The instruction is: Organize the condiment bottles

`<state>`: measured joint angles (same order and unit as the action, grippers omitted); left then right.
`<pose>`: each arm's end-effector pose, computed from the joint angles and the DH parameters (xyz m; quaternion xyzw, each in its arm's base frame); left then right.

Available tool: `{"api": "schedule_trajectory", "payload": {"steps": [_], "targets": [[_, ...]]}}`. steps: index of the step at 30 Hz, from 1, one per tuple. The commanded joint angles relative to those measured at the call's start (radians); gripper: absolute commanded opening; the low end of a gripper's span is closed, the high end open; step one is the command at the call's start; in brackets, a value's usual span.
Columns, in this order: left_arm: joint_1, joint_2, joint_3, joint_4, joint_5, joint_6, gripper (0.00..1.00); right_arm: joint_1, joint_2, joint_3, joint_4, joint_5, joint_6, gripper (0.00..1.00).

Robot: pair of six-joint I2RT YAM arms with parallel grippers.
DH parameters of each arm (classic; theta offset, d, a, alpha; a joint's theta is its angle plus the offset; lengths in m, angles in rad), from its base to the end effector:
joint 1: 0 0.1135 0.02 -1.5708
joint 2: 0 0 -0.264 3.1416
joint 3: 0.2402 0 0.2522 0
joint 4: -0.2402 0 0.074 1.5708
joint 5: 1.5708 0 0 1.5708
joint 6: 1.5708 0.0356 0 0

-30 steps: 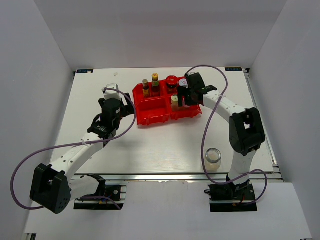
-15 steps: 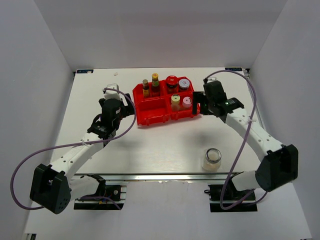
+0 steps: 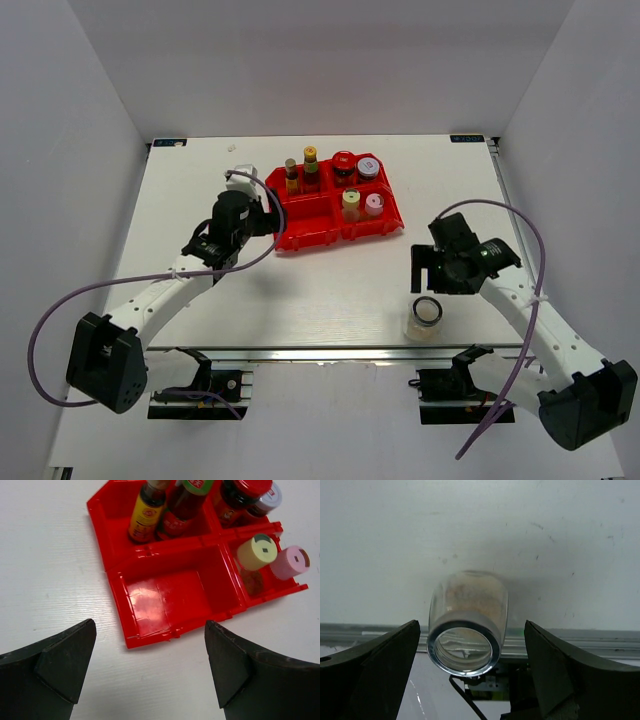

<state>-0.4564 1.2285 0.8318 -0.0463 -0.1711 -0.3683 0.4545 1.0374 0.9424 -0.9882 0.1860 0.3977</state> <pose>0.2532 -0.1175 0.2761 -0.0085 0.8433 -0.1473 0.5168 0.1703 0.0759 0.2810 -0.0050 0.9665 0.0173 0.2561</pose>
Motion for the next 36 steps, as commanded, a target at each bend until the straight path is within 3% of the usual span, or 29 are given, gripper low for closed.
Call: {"api": "schedule_trajectory", "payload": {"steps": [1,15,26,36], "targets": [[-0.034,0.008,0.047,-0.024,0.059,-0.004,0.98,0.004,-0.033,-0.037,-0.084,-0.080,0.009,0.89],[-0.050,0.017,0.049,-0.030,0.019,-0.001,0.98,0.024,-0.033,-0.103,-0.078,-0.161,-0.049,0.89],[-0.050,0.025,0.046,-0.026,-0.005,0.006,0.98,0.085,0.009,-0.114,-0.086,-0.059,0.006,0.89],[-0.050,0.014,0.036,-0.026,-0.031,0.006,0.98,0.098,0.029,-0.117,-0.063,-0.037,0.012,0.69]]}}
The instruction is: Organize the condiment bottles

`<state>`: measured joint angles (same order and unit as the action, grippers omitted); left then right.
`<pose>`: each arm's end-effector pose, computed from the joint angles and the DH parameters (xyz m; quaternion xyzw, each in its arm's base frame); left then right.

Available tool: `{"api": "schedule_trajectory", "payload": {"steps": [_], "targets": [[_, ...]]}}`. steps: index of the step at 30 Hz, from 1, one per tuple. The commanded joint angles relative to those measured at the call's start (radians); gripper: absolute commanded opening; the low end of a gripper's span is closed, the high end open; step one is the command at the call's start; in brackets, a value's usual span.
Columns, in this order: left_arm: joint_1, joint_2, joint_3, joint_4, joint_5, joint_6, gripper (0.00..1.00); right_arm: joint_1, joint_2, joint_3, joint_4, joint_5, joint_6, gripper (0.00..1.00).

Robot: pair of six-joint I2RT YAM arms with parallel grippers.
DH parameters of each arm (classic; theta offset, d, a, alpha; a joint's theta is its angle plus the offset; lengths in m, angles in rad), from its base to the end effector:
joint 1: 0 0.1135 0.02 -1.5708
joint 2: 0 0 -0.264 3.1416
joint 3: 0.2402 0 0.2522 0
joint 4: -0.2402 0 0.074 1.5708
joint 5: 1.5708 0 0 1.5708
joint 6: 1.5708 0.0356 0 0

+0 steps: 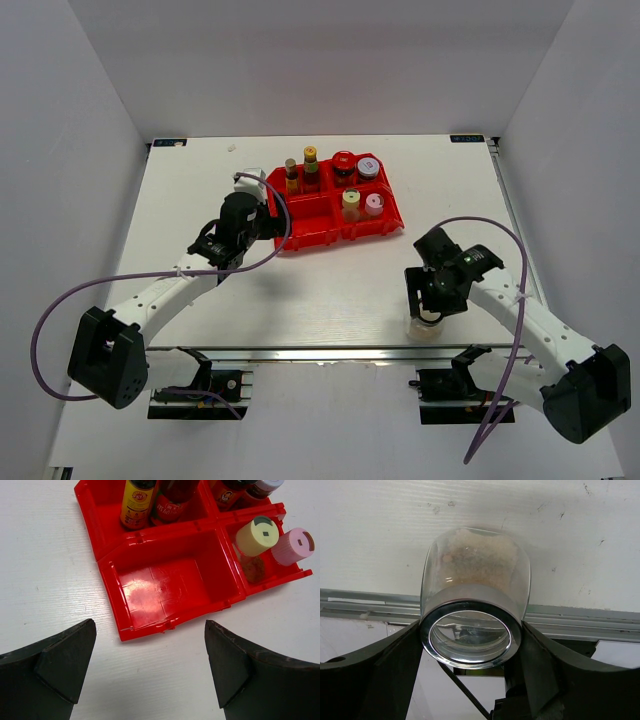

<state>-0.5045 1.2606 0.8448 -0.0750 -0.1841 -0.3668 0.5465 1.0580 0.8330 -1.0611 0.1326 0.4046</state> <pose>0.2517 -0.1315 0.2695 0.0116 0.8553 -0.1446 0.4974 0.1505 0.0861 0.2425 -0.0606 0.9859 0.0065 0.1559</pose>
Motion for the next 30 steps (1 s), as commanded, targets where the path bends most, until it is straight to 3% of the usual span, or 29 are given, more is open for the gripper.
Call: {"api": "schedule_trajectory", "payload": {"steps": [1,4,6,12,22,30], "targets": [[-0.002,-0.018,0.023,0.001,-0.021,0.005,0.98,0.006,0.011,-0.008,0.016,0.007,-0.001,0.66],[-0.003,-0.024,0.016,0.007,-0.035,0.005,0.98,0.006,0.026,-0.006,0.029,0.001,-0.009,0.51],[-0.002,-0.024,0.022,-0.005,-0.055,0.000,0.98,0.007,0.030,0.027,0.039,-0.004,-0.021,0.31],[-0.002,-0.059,0.007,-0.003,-0.077,-0.008,0.98,0.015,0.056,0.120,0.124,-0.060,-0.082,0.15],[-0.002,-0.092,0.000,-0.006,-0.133,-0.017,0.98,0.087,0.171,0.276,0.263,-0.113,-0.158,0.06],[-0.002,-0.109,-0.009,-0.014,-0.207,-0.023,0.98,0.159,0.370,0.535,0.380,-0.123,-0.236,0.03]]}}
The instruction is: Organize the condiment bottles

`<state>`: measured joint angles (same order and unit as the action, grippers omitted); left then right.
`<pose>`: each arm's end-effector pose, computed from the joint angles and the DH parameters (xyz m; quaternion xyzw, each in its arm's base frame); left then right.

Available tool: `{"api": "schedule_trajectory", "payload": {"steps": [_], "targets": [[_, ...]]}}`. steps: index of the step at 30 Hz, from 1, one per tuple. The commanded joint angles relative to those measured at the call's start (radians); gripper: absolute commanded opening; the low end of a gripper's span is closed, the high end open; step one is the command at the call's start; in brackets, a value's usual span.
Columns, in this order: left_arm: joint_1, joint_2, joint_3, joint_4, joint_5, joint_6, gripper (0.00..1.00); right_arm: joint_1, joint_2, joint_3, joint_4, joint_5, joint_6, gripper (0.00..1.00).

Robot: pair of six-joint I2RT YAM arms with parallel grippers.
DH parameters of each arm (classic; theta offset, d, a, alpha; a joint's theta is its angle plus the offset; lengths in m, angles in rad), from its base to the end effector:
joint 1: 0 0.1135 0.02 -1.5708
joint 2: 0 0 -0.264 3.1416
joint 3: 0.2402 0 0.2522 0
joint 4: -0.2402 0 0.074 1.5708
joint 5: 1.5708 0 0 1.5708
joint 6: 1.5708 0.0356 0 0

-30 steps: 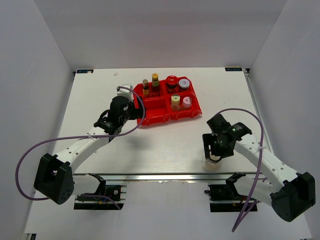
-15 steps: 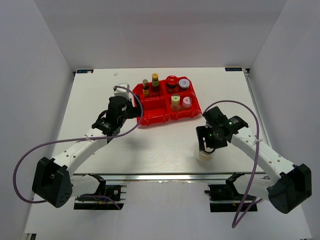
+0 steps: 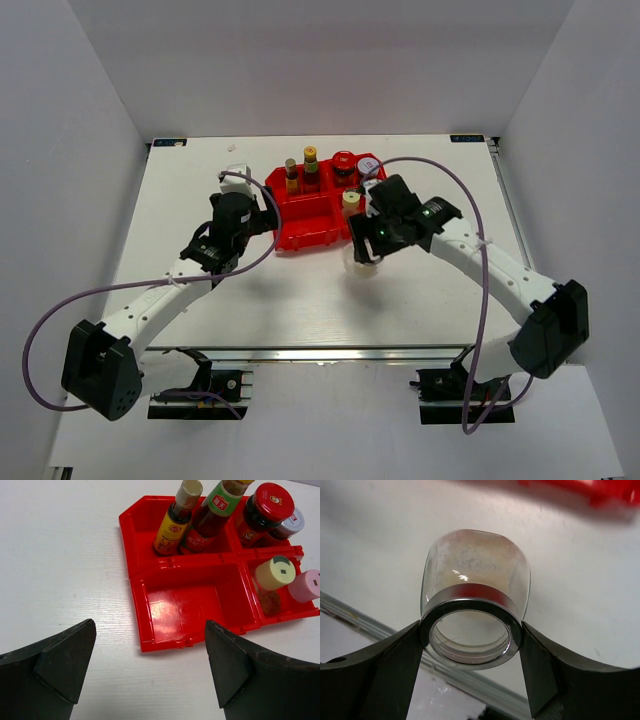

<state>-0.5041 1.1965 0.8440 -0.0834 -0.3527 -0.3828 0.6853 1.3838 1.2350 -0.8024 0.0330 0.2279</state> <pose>0.2436 -0.1204 0.2856 -0.0438 0.8344 -0.0934 0.5414 0.2219 0.1799 0.3067 -0.2110 0.9286 0.1203 0.2805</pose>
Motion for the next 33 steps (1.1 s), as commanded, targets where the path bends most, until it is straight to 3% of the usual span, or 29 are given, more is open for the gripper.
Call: {"api": "schedule_trajectory", "payload": {"steps": [1,8,16,27,33], "targets": [[-0.002,-0.046,-0.010,-0.004,-0.038,-0.007,0.98,0.022,0.070,0.165,0.124,-0.024,-0.073,0.02],[-0.002,-0.052,-0.013,-0.015,-0.075,-0.004,0.98,0.023,0.317,0.431,0.180,-0.079,-0.195,0.00],[-0.001,-0.064,-0.023,-0.019,-0.109,0.001,0.98,0.023,0.598,0.826,0.098,-0.097,-0.280,0.00],[-0.001,-0.074,-0.025,-0.015,-0.117,0.004,0.98,0.022,0.675,0.837,0.083,-0.160,-0.544,0.00],[-0.001,-0.060,-0.020,-0.007,-0.111,0.010,0.98,0.022,0.687,0.782,0.101,-0.237,-0.830,0.00]]}}
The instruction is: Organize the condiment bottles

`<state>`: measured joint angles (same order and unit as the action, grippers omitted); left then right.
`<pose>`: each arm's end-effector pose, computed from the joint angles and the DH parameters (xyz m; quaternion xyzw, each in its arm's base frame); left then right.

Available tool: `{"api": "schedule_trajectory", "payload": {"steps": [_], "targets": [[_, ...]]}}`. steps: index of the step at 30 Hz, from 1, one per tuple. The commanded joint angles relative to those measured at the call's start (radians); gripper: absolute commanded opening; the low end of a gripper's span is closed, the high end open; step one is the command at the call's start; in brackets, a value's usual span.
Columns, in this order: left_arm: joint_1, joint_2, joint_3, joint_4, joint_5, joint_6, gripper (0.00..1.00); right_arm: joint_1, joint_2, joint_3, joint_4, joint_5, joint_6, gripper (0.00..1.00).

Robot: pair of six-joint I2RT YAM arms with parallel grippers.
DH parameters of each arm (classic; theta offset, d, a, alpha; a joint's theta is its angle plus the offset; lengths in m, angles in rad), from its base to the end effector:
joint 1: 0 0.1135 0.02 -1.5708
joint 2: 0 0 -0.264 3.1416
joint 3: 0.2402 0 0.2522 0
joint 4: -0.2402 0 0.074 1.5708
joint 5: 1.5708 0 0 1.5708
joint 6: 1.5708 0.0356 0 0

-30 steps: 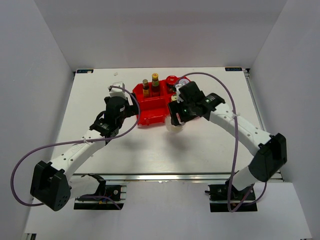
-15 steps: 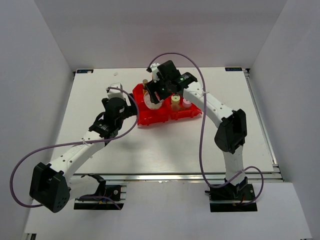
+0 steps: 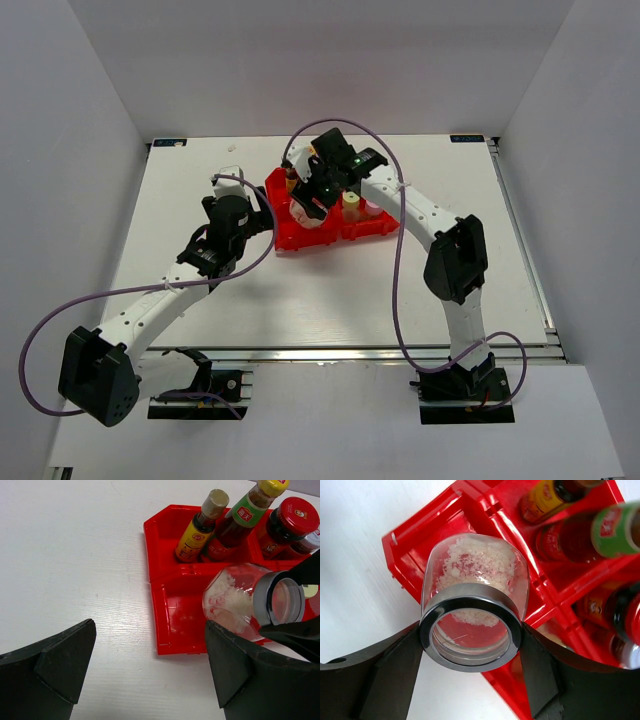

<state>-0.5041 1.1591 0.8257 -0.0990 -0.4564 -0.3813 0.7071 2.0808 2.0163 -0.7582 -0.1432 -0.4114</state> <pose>0.2367 -0.1127 0.2876 -0.0713 0.8264 -0.0527 0.5560 0.3552 0.3102 0.3079 -0.5148 0.7732 0.1195 0.3507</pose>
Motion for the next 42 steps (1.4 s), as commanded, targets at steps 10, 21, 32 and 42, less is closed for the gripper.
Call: {"api": "schedule_trajectory", "payload": {"steps": [10,21,32,42], "targets": [[-0.001,-0.013,0.001,0.013,-0.011,0.013,0.98,0.000,0.094,0.050,0.006,-0.036,-0.409,0.00],[-0.001,-0.001,0.003,0.012,-0.018,0.013,0.98,0.002,0.160,0.065,0.056,-0.009,-0.402,0.37],[-0.001,-0.002,0.001,0.012,-0.025,0.009,0.98,0.000,0.147,0.061,0.112,-0.025,-0.345,0.89],[-0.001,-0.022,0.004,0.001,-0.028,-0.001,0.98,0.002,0.050,0.041,0.215,-0.032,-0.284,0.89]]}}
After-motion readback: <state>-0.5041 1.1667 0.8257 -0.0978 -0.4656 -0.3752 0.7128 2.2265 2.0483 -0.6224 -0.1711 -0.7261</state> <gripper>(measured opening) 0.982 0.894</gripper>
